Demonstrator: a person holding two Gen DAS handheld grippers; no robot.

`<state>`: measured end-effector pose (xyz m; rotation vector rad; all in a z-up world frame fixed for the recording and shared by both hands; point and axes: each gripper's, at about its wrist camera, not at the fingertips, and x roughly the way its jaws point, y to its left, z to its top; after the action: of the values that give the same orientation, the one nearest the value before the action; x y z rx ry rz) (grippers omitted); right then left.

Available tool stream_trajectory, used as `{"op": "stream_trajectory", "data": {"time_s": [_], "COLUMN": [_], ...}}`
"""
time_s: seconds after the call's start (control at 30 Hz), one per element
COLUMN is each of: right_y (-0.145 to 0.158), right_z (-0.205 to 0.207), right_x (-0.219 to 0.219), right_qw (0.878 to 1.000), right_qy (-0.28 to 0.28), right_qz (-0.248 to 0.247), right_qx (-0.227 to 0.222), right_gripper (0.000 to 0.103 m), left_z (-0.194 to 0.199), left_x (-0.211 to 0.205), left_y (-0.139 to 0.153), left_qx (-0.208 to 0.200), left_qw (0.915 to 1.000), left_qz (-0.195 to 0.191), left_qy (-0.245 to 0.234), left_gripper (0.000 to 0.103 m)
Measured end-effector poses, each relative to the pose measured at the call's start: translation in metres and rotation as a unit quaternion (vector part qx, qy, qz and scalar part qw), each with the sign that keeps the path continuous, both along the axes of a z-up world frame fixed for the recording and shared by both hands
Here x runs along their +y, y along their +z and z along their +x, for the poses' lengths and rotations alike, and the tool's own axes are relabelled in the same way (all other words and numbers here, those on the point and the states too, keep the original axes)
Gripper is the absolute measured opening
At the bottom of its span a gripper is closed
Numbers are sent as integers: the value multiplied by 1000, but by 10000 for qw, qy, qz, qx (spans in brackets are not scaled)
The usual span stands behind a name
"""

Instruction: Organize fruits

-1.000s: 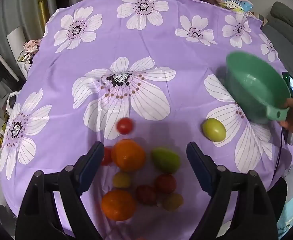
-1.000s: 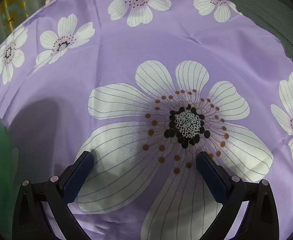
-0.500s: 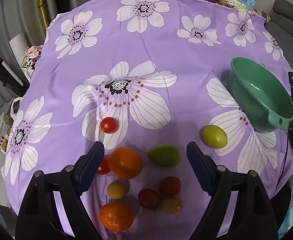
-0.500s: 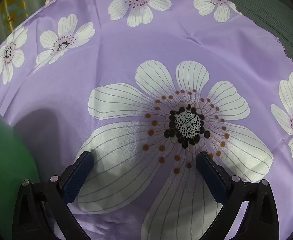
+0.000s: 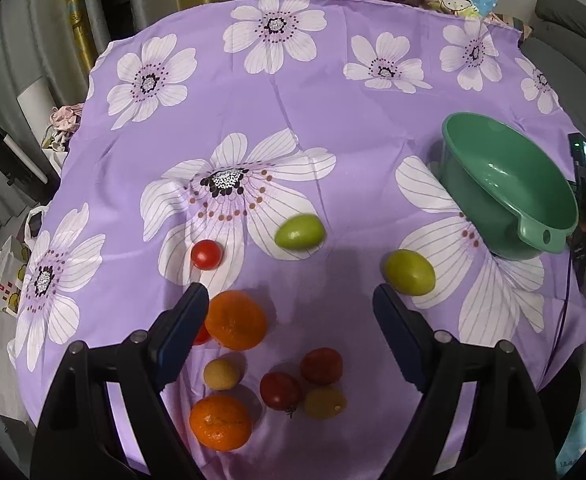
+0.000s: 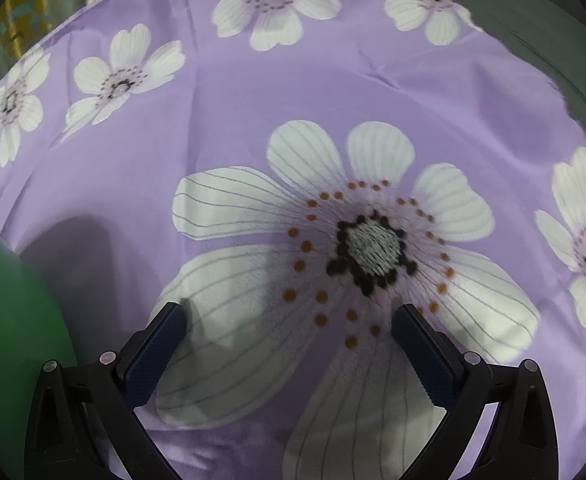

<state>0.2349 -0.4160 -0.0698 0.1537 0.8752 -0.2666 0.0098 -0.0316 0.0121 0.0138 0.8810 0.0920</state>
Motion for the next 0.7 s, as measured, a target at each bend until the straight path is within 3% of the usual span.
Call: {"op": "stream_trajectory", "data": {"time_s": [0.17, 0.3, 0.37, 0.5, 0.7], "right_y": [50, 97, 111, 124, 114], "right_z": [-60, -106, -121, -144, -160], "right_x": [9, 36, 57, 110, 197], "right_qw": [9919, 9771, 9748, 9710, 9465], "right_qy": [-467, -381, 16, 1240, 2728], "right_qz": [-697, -1372, -1373, -703, -327], "right_qx": [-956, -1582, -1760, -1918, -1693], "right_gripper": [103, 103, 103, 103, 103], "left_z": [-7, -12, -15, -19, -25], "left_x": [1, 1, 2, 5, 15], "left_y": [9, 13, 14, 15, 15], "left_qx": [-228, -365, -419, -472, -497], "left_qw": [9997, 9993, 9991, 9989, 9988], "left_qz": [105, 66, 65, 43, -27], "left_qy": [-21, -21, -39, -40, 9], "left_gripper": [84, 84, 84, 84, 84]}}
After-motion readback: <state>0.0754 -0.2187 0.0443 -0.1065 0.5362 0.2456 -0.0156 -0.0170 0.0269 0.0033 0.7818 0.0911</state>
